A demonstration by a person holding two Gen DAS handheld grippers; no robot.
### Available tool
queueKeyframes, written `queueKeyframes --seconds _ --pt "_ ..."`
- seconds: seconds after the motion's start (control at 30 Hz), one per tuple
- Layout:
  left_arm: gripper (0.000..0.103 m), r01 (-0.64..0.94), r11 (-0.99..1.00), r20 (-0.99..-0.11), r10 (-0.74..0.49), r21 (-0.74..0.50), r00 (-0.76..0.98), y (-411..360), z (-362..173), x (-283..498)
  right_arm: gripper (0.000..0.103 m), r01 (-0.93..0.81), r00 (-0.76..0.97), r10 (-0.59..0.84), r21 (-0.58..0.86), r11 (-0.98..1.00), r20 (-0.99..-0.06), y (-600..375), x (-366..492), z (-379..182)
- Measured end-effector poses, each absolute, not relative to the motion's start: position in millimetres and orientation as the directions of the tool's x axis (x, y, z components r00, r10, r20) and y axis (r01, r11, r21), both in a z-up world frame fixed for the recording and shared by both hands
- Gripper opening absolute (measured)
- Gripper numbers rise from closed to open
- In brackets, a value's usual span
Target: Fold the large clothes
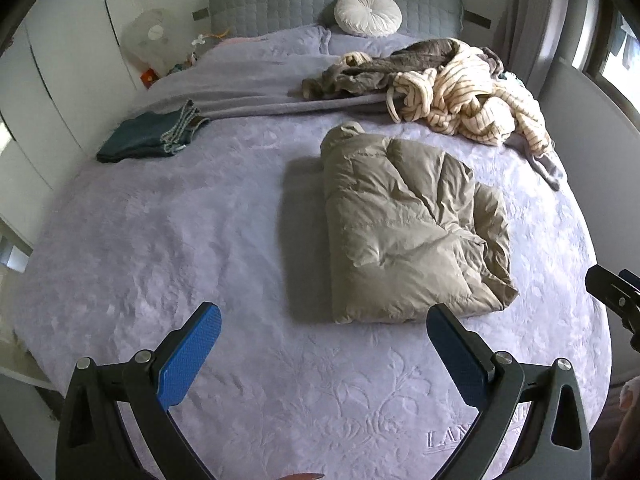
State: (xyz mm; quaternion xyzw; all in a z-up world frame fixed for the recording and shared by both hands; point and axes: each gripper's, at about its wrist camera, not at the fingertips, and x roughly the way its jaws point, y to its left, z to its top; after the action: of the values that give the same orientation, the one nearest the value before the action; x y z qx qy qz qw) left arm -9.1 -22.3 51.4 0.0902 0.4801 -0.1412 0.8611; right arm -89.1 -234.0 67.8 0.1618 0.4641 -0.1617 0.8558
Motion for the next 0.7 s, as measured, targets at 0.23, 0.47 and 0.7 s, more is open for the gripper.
queueKeyframes --seconds 0.23,0.47,0.7 --pt "0.103 0.319 0.947 -0.839 -0.147 0.033 0.524 -18.5 62.6 -12.6 0.103 0.425 0.515 -0.135 0.116 0.898 -0.846 -229.7 -90.2 71.1" --pt "0.103 0.317 0.948 -0.838 -0.146 0.034 0.525 -17.4 64.3 -12.8 0.103 0.425 0.516 -0.14 0.111 0.898 -0.845 -227.7 -91.2 72.5" --pt "0.103 0.319 0.947 -0.839 -0.146 0.035 0.525 -17.0 65.0 -12.5 0.103 0.422 0.518 -0.138 0.113 0.899 -0.844 -227.9 -90.9 73.4"
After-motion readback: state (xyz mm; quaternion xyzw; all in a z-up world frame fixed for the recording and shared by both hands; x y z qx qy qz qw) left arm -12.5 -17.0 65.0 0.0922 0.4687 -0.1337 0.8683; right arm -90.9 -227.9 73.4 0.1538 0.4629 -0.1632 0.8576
